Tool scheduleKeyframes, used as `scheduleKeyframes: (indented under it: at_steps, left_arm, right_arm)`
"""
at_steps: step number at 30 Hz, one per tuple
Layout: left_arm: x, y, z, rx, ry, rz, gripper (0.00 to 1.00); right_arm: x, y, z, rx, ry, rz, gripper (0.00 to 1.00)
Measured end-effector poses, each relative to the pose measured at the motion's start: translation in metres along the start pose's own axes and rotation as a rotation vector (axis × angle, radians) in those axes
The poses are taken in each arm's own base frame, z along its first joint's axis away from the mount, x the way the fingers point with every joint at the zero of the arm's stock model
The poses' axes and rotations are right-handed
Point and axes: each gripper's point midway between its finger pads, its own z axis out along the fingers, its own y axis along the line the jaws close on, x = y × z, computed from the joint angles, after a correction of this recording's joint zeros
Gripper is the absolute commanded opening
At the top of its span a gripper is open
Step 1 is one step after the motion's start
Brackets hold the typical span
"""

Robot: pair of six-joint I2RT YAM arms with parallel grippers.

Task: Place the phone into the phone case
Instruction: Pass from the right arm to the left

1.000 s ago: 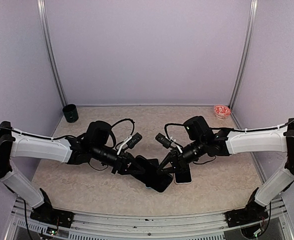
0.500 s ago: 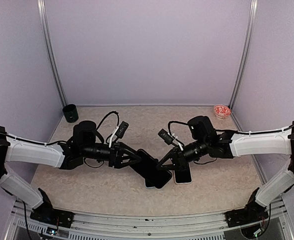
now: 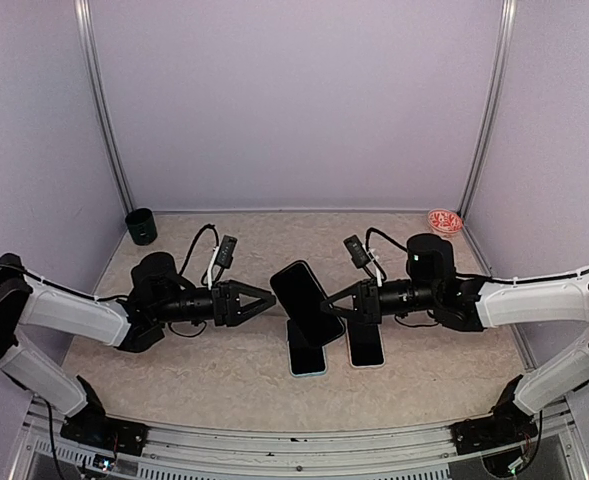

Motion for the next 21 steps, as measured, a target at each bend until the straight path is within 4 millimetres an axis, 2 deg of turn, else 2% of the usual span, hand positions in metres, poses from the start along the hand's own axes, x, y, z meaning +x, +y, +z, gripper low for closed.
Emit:
scheduleKeyframes:
  at_steps: [7, 15, 17, 21]
  left_arm:
    - [0.015, 0.003, 0.014, 0.021, 0.024, -0.050, 0.67]
    - [0.007, -0.002, 0.027, 0.065, -0.011, -0.063, 0.62]
    - [0.006, -0.003, 0.031, 0.078, -0.020, -0.068, 0.59]
    - [0.008, -0.001, 0.036, 0.095, -0.027, -0.088, 0.45]
  right_arm:
    - [-0.004, 0.001, -0.003, -0.026, -0.075, 0.048, 0.00]
    - [-0.016, 0.005, -0.002, -0.046, -0.137, 0.053, 0.00]
    - [-0.015, 0.003, 0.000, -0.045, -0.141, 0.062, 0.00]
    - [-0.011, 0.001, 0.005, -0.044, -0.136, 0.079, 0.00]
